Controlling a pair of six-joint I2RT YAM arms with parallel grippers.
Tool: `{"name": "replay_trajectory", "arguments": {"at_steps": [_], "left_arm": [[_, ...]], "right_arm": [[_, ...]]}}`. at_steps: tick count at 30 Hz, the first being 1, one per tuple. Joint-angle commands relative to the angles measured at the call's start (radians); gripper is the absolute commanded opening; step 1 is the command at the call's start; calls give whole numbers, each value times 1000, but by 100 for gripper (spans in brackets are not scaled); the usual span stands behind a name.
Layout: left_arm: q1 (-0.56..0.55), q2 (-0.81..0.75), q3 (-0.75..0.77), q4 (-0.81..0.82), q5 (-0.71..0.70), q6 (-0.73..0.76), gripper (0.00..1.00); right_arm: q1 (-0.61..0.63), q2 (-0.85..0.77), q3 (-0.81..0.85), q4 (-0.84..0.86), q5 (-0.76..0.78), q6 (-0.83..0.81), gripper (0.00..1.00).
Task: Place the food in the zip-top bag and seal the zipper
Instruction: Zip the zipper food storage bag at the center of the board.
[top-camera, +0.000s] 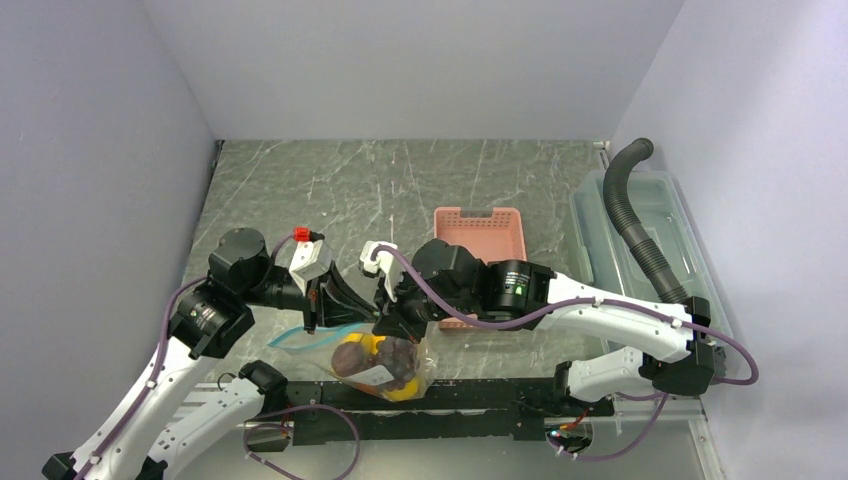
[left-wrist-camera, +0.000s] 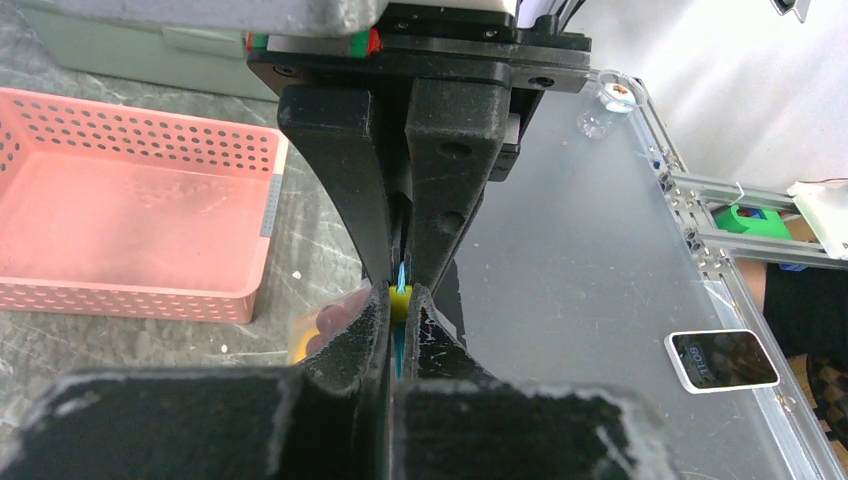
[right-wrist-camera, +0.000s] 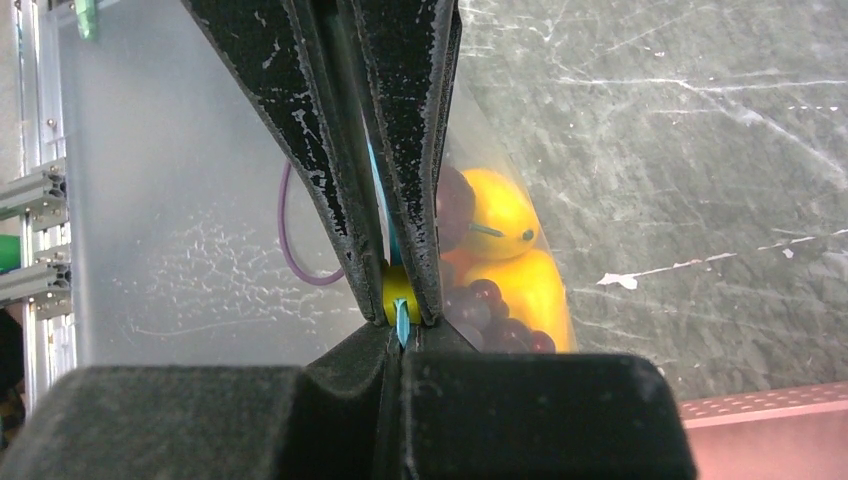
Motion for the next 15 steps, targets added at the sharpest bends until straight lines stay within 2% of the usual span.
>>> {"name": "replay_trajectory", "arguments": {"at_steps": [1, 15], "left_arm": [[-3, -9, -4, 21, 21, 6, 0], [-3, 3, -4, 18, 36, 5, 0]], "right_arm": [[-3, -43, 26, 79, 44, 25, 0], [-4, -165, -7, 111, 182, 48, 0]]}}
